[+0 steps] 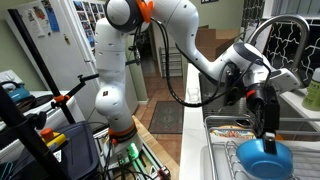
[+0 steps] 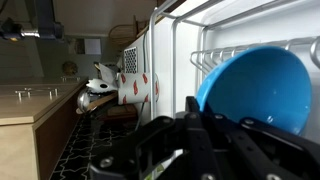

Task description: Pick up the blue bowl and put it in the dish rack

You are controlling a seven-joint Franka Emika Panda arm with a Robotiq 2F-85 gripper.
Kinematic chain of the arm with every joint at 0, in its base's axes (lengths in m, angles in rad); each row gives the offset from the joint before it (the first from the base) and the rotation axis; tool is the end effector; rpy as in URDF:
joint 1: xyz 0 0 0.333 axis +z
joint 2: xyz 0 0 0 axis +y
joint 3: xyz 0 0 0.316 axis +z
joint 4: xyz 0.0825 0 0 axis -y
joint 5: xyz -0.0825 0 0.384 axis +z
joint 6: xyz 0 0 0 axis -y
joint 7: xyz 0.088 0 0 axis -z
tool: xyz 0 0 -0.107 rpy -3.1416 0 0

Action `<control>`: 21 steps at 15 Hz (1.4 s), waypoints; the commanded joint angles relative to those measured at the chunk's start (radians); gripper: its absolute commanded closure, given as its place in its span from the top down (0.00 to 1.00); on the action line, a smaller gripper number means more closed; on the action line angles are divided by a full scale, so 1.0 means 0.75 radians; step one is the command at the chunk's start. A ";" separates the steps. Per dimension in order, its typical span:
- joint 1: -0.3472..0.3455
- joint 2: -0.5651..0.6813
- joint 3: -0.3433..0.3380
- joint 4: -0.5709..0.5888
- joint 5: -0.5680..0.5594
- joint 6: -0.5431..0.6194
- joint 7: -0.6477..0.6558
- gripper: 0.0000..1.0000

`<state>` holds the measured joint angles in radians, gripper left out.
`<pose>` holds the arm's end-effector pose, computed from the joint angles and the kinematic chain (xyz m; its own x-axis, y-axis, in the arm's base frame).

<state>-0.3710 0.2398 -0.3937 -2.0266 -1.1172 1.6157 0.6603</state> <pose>0.3351 -0.4390 0.3616 0.5419 -0.8399 -0.0315 -0.2239 -0.1804 0.9578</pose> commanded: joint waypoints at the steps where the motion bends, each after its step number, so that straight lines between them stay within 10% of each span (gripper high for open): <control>1: -0.006 0.052 0.016 0.023 -0.017 -0.041 0.006 0.01; 10: -0.004 0.114 0.037 0.074 -0.020 -0.097 -0.005 0.09; 11: -0.005 0.118 0.039 0.078 -0.015 -0.098 -0.005 0.33; 13: -0.006 0.121 0.040 0.083 -0.009 -0.102 -0.006 0.36; 21: -0.009 0.124 0.039 0.098 -0.010 -0.119 -0.023 0.97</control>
<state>-0.3680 0.3153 -0.3732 -1.9659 -1.1270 1.5463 0.6569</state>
